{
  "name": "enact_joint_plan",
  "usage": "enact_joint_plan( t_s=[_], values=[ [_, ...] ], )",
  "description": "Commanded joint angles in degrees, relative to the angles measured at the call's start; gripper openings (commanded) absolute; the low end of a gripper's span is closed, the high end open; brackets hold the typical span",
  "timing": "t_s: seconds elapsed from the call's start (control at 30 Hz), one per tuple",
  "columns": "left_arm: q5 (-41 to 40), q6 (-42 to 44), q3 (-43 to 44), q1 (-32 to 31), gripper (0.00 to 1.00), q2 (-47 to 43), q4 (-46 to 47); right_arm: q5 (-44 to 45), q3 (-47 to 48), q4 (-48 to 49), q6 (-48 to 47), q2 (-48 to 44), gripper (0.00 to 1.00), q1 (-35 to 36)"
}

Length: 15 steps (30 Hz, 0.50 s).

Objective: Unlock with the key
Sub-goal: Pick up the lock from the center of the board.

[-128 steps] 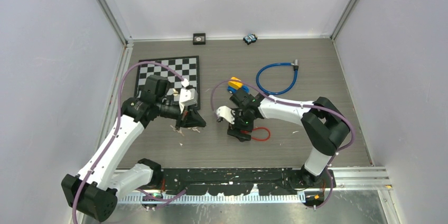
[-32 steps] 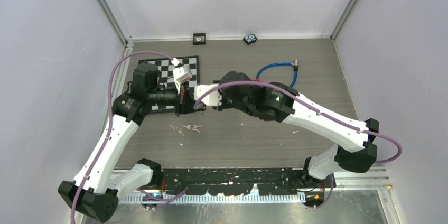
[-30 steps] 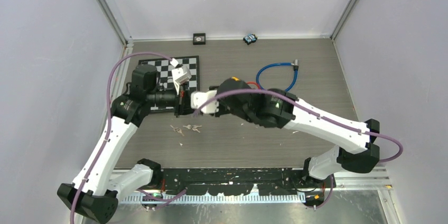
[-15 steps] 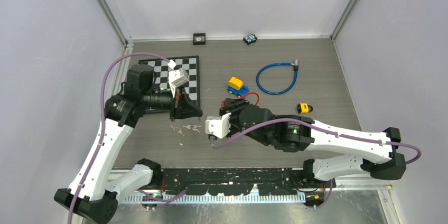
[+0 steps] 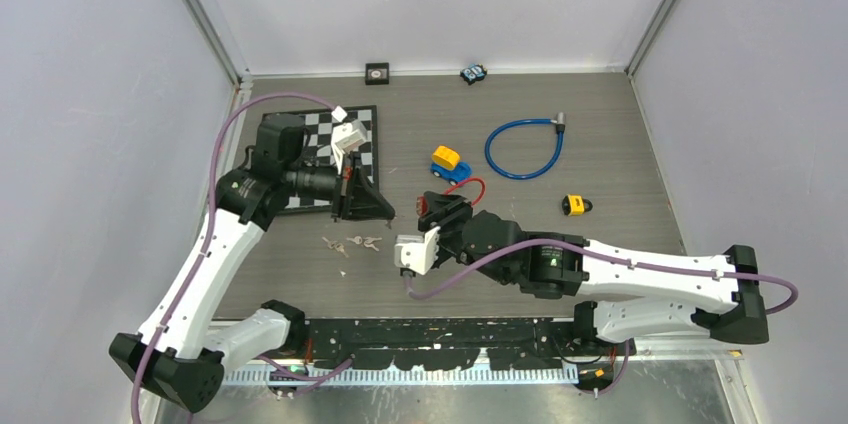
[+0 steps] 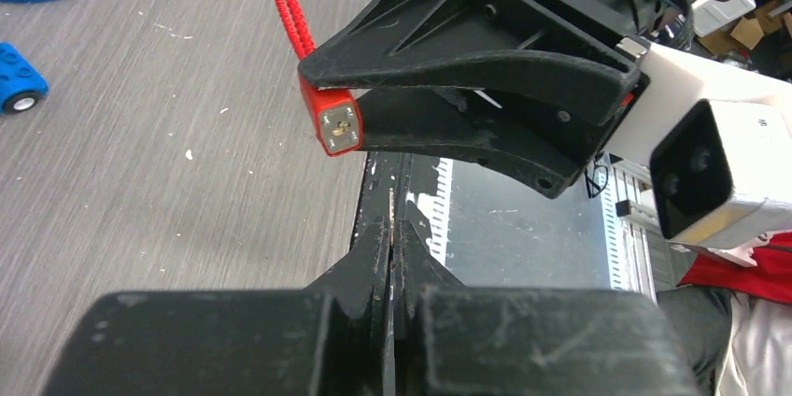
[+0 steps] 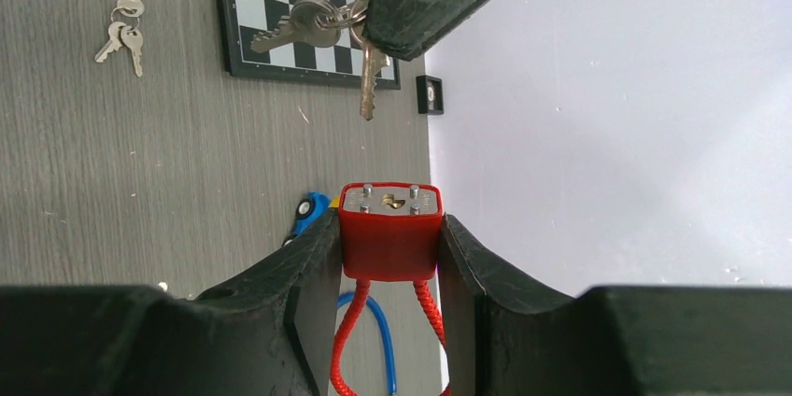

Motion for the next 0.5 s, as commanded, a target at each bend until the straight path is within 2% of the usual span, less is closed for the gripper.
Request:
enact_joint_plan(
  t_s=[0.0,0.23,0.47],
  values=[
    [2.5,-0.5,-0.8,-0.9,0.00,-0.6,3.0,-0.6,-2.6,11.1,-3.8,-3.0,0.00,0.0],
    [-0.4,4.6,-2.2,-1.2,0.00,-1.0,2.5,-3.1,-5.8,13.8,-5.5,-5.0,0.00,0.5],
    [-1.1,3.8,-3.3,-1.5,0.00,-0.7,4.6,-4.2,-7.7,15.9,-7.2,-5.5,0.00,0.9]
  ],
)
